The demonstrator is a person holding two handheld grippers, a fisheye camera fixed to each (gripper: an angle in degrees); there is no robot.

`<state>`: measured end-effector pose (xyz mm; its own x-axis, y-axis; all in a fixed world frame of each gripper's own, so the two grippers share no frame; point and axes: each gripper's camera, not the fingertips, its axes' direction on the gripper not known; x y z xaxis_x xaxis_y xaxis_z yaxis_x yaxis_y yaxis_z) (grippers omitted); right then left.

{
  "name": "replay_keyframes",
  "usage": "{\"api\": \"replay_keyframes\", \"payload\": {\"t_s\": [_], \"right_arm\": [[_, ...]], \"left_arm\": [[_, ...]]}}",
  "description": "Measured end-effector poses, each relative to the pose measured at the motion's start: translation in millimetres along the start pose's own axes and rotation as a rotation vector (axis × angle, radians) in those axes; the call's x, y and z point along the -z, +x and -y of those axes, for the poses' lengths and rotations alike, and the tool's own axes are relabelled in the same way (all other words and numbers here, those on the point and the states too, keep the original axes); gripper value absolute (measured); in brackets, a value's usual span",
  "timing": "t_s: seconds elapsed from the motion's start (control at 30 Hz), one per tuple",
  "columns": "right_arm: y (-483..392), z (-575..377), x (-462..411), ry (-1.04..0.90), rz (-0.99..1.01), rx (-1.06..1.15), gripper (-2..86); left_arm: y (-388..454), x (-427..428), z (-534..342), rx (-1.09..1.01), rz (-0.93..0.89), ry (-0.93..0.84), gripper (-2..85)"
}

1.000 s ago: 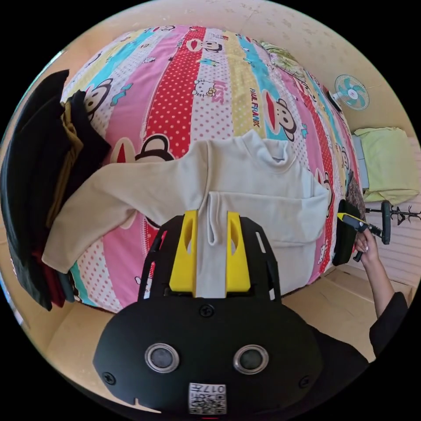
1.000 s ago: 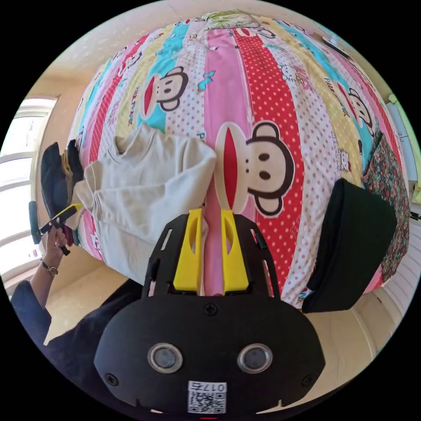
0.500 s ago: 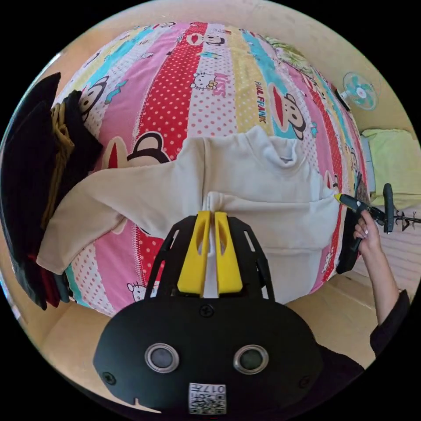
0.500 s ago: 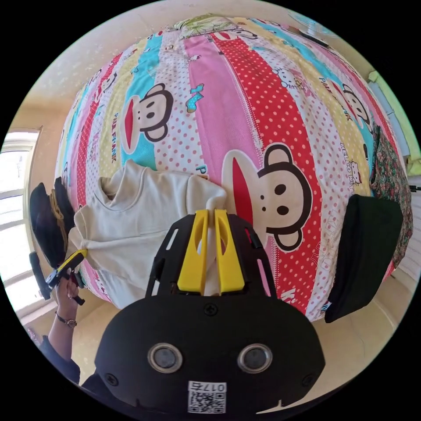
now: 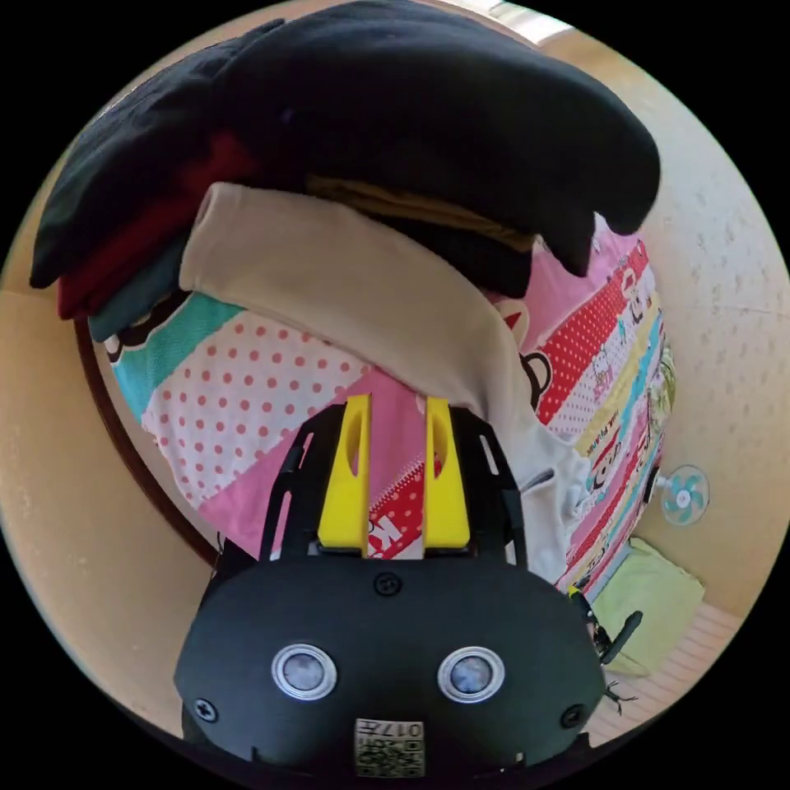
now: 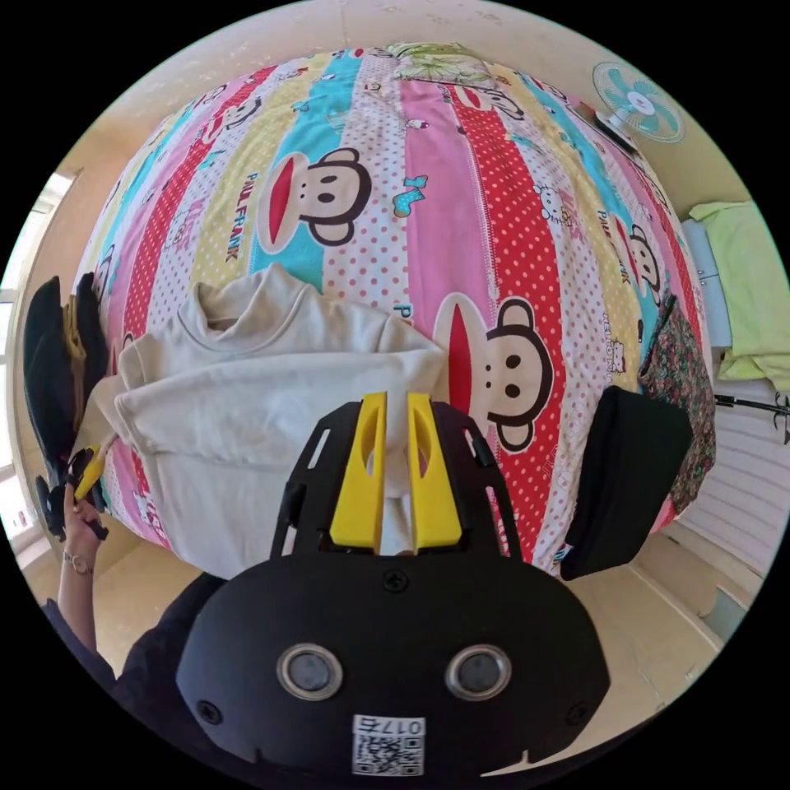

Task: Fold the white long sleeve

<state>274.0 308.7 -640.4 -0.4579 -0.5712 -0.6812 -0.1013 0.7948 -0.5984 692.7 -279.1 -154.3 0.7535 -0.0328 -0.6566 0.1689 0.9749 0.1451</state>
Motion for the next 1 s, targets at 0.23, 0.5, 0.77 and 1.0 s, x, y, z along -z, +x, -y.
{"api": "replay_keyframes", "payload": {"t_s": [0.23, 0.5, 0.77, 1.0], "right_arm": [[2.4, -67.5, -6.9, -0.175, 0.129, 0.033, 1.1], [-23.1, -93.3, 10.2, -0.213, 0.158, -0.039, 0.5], [-75.6, -90.8, 24.0, -0.209, 0.16, 0.149, 0.3], [-46.0, -101.3, 39.5, -0.129, 0.473, 0.217, 0.3]], "left_arm": [[-86.4, -9.0, 30.9, 0.375, -0.187, 0.188, 14.1], [-121.1, -60.5, 32.2, 0.487, -0.317, 0.148, 4.3], [-146.1, -17.4, 10.1, 0.39, -0.593, 0.119, 2.3], [-22.7, 70.7, -54.5, -0.144, -0.717, 0.288, 2.0]]}}
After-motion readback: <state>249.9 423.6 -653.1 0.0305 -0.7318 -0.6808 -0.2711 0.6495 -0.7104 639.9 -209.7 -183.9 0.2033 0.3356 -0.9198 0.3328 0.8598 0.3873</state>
